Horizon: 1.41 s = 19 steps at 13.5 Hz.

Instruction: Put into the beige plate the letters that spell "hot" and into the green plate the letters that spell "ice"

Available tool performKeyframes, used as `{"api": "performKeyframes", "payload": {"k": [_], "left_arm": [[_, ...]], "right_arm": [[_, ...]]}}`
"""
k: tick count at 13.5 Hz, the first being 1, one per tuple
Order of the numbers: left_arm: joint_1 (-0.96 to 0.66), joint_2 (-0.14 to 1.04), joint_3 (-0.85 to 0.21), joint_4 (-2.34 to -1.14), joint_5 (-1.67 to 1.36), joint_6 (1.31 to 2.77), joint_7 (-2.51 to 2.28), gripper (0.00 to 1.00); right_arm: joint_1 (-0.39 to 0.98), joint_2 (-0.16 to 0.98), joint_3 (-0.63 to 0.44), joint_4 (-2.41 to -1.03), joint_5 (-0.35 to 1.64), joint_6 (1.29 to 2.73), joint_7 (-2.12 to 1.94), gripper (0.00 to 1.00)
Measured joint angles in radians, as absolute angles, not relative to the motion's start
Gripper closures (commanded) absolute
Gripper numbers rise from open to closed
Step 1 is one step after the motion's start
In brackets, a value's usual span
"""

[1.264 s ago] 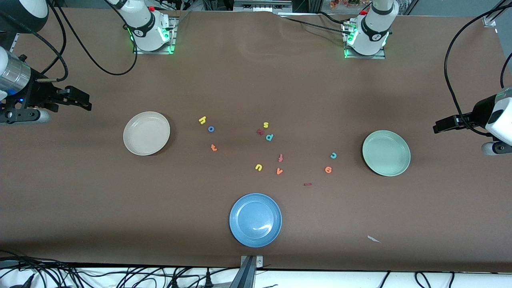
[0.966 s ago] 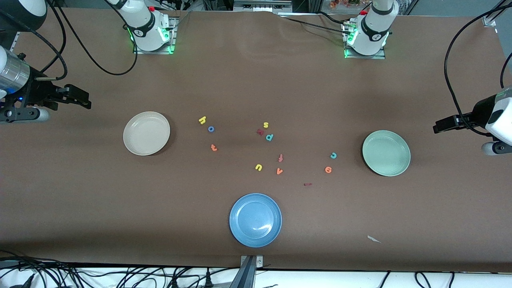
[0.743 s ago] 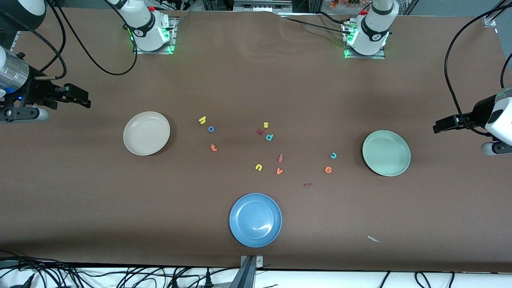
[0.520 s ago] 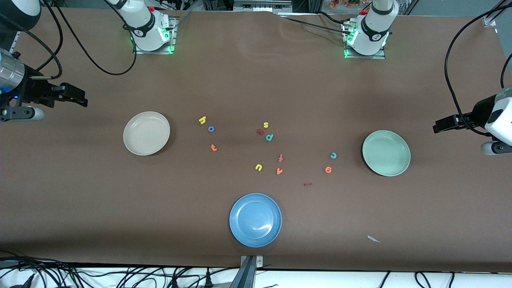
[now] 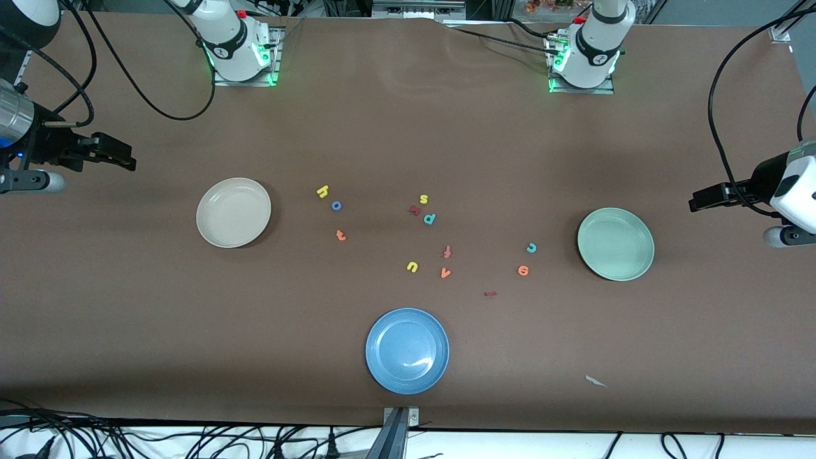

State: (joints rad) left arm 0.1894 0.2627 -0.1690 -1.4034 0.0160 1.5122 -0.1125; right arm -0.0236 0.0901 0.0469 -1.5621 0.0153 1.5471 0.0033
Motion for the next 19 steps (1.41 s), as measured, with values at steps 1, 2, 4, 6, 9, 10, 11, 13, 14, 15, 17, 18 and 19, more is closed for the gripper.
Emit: {"api": "performKeyframes", "payload": {"k": [1,2,4,6,9,10,11,13,14,15,17,18,19], "left_arm": [[0.19,0.263,-0.169,-1.404,0.016,1.512,-0.112,0.0],[0.19,0.263,-0.169,-1.404,0.016,1.512,-0.112,0.0],[0.191,0.263,-0.169,-1.405,0.016,1.512,-0.112,0.0],[0.191,0.263,-0.169,-1.405,0.016,1.512,-0.112,0.0],[0.191,0.263,-0.169,-1.405,0.016,1.512,-0.112,0.0],[0.191,0.263,-0.169,-1.405,0.016,1.512,-0.112,0.0],[0.191,0.263,-0.169,-1.405,0.016,1.512,-0.112,0.0],[0.191,0.263,-0.169,-1.405,0.016,1.512,-0.112,0.0],[0.191,0.263,-0.169,-1.405,0.016,1.512,-0.112,0.0],[0.191,0.263,-0.169,-1.405,0.016,1.512,-0.112,0.0],[0.191,0.263,-0.169,-1.405,0.016,1.512,-0.111,0.0],[0.191,0.263,-0.169,-1.405,0.016,1.512,-0.111,0.0],[0.191,0.263,-0.169,-1.405,0.016,1.512,-0.111,0.0]], "right_arm": [[-0.024,0.092,0.047,-1.562,0.015,1.547,0.003,0.0],[-0.024,0.094,0.047,-1.562,0.015,1.547,0.003,0.0],[-0.024,0.097,0.047,-1.562,0.015,1.547,0.003,0.0],[-0.024,0.101,0.047,-1.562,0.015,1.547,0.003,0.0],[-0.024,0.101,0.047,-1.562,0.015,1.547,0.003,0.0],[-0.024,0.101,0.047,-1.562,0.015,1.547,0.003,0.0],[-0.024,0.101,0.047,-1.562,0.015,1.547,0.003,0.0],[-0.024,0.101,0.047,-1.562,0.015,1.547,0.003,0.0],[-0.024,0.101,0.047,-1.562,0.015,1.547,0.003,0.0],[-0.024,0.102,0.047,-1.562,0.015,1.547,0.003,0.0],[-0.024,0.104,0.047,-1.562,0.015,1.547,0.003,0.0],[-0.024,0.106,0.047,-1.562,0.015,1.547,0.003,0.0],[-0.024,0.107,0.047,-1.562,0.015,1.547,0.003,0.0]]}}
